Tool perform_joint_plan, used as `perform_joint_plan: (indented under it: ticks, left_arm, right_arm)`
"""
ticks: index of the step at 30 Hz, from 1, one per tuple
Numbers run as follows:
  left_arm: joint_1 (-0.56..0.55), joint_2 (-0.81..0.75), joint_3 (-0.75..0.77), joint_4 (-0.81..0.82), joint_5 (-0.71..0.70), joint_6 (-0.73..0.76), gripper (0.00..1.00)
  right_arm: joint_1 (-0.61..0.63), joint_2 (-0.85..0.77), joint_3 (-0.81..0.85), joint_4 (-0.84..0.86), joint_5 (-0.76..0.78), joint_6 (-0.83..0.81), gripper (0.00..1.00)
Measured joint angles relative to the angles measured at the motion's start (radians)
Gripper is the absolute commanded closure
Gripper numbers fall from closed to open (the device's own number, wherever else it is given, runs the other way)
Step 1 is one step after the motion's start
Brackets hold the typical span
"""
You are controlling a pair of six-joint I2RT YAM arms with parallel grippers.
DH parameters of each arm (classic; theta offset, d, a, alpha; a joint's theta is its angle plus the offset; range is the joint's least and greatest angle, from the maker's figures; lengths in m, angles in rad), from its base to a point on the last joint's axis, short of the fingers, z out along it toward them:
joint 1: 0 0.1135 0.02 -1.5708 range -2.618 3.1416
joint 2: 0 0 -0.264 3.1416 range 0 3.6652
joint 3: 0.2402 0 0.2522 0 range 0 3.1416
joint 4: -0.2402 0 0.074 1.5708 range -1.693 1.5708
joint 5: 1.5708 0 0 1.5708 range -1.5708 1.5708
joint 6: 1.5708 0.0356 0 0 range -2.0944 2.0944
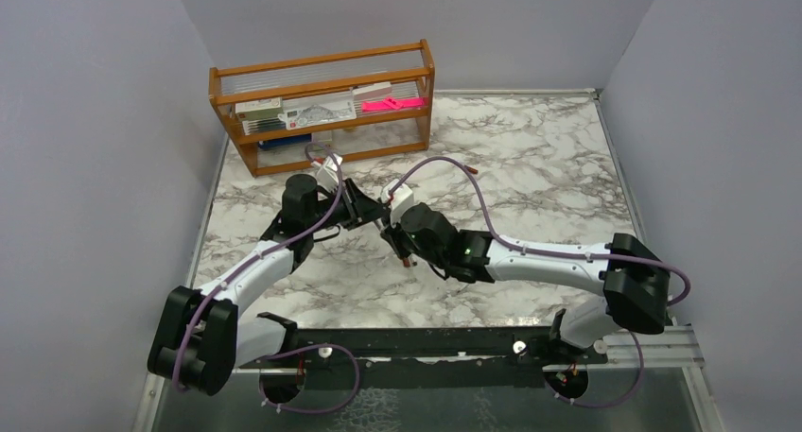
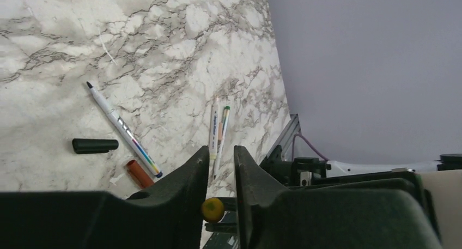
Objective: Insert the pens into the pen caps
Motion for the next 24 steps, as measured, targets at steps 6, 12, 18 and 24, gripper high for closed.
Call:
perform_joint_plan:
  ticks: [6,12,18,24]
  left_arm:
    - [0.007,-0.002,-0.013,0.005,-0.006,0.024,1.0]
    - [0.007,-0.013,-0.013,0.008,-0.01,0.035,1.0]
    - [-0.008,-0.116,-0.026,0.038,-0.061,0.119,1.0]
    - [-0.019,-0.259,-0.084,0.253,-0.103,0.229,1.0]
  right_arm:
    - [0.006,0.023,0.032,-0.015,0.044,0.03,0.98]
    - [0.011,0.015,0.024,0.0,0.07,0.064,0.59]
    - [0.008,-0.228,-0.246,0.23,0.103,0.245,0.18]
    - [0.005,-0.444,-0.575,0.652,0.108,0.63,0.17]
